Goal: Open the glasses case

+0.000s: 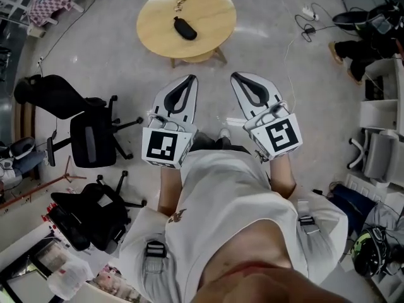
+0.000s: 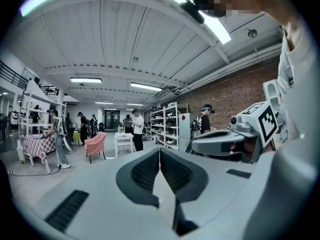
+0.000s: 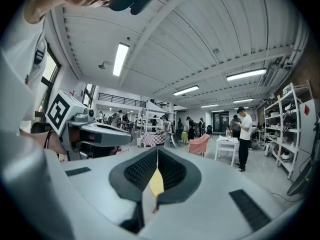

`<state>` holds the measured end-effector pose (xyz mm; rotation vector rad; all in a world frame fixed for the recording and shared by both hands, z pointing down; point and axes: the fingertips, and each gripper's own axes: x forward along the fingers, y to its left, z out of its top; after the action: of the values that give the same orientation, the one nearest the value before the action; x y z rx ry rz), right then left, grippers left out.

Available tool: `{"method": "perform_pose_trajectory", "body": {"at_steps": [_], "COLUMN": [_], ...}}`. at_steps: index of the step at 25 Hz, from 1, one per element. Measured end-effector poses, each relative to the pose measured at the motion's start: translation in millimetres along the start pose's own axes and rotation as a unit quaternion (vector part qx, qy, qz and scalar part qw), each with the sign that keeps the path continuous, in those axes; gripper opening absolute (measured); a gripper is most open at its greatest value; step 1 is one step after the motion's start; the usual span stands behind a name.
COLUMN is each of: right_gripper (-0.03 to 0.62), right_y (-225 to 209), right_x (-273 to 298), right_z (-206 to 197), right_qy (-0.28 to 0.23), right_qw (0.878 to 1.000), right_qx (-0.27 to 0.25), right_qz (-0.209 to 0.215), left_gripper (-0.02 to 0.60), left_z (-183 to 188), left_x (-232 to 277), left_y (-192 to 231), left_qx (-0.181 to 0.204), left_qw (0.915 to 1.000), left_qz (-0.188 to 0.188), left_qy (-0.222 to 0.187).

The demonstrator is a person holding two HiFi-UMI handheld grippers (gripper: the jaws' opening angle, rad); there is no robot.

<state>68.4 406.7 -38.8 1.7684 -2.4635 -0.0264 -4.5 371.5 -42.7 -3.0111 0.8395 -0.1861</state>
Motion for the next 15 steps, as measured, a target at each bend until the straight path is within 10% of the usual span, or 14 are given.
{"method": "perform_pose_trajectory", "body": {"at_steps": [15], "right_gripper": [0.023], "right_y": [-46.0], "right_x": [75.8], "right_z": [-17.4], "right_qy": [0.017], "right_qw": [1.000], "right_qx": [-0.005], "right_qz": [0.005], "left_gripper": [0.021], "left_z": [-12.8], "left_x": [67.5], "left_y": [56.9], "left_qx": [0.012], "left_qw": [0.9997], "left_qz": [0.019], "left_qy": [-0.002]}}
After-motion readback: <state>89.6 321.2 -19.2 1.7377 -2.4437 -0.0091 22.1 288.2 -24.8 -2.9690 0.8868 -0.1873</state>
